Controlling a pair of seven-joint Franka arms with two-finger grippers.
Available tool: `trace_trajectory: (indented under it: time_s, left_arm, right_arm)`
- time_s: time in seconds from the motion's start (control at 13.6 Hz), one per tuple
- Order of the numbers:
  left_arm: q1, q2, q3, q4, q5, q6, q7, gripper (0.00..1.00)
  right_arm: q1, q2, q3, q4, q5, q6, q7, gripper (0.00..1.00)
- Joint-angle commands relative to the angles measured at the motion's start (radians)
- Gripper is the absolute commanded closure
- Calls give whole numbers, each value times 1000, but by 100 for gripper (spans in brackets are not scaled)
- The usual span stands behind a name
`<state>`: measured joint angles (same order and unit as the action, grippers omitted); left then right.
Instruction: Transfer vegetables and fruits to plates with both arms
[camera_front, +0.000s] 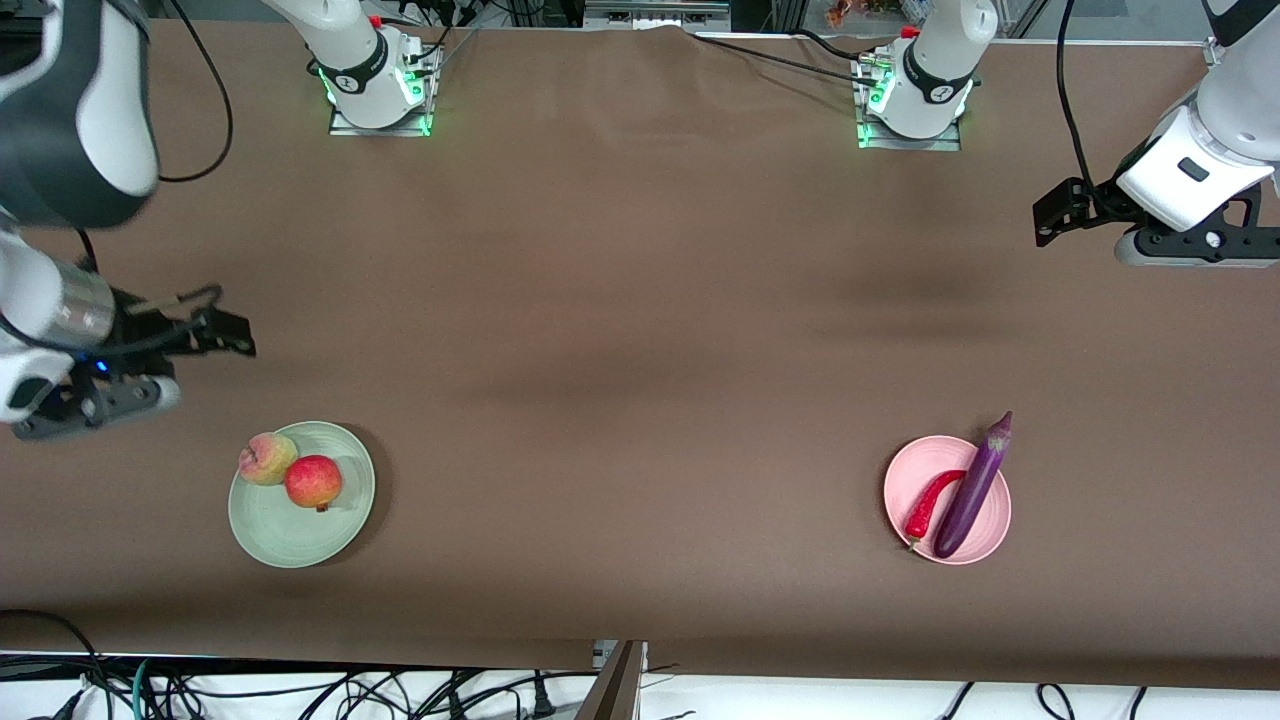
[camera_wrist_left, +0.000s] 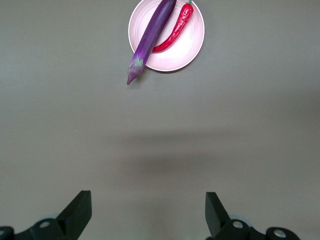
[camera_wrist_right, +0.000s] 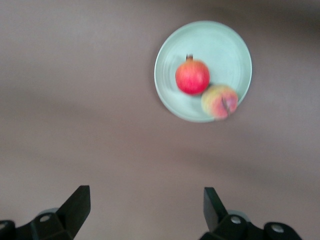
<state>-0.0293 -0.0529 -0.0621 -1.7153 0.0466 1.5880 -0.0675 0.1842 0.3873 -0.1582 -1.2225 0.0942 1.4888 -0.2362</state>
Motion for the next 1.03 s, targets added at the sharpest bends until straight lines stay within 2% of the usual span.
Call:
trace_trajectory:
  time_s: [0.0, 0.15, 0.29, 0.59, 0.66, 0.96]
  left_arm:
    - [-4, 11, 7, 46, -28, -32, 8, 0]
    - [-3, 13, 8, 46, -40, -37, 12, 0]
    - [-3, 13, 8, 46, -47, -33, 12, 0]
    - [-3, 13, 8, 48, -56, -31, 14, 0]
    - [-3, 13, 7, 48, -56, -31, 12, 0]
    - [-3, 13, 8, 48, -54, -32, 12, 0]
  right_arm:
    - [-12, -133, 12, -150, -34, -47, 15, 0]
    - [-19, -168, 23, -152, -125, -77, 9, 0]
    - [-55, -218, 32, -167, -123, -67, 8, 0]
    - [-100, -261, 42, -199, -122, -64, 2, 0]
    - [-103, -266, 70, -201, -132, -74, 11, 0]
    - [-117, -306, 89, -255, -140, -78, 136, 0]
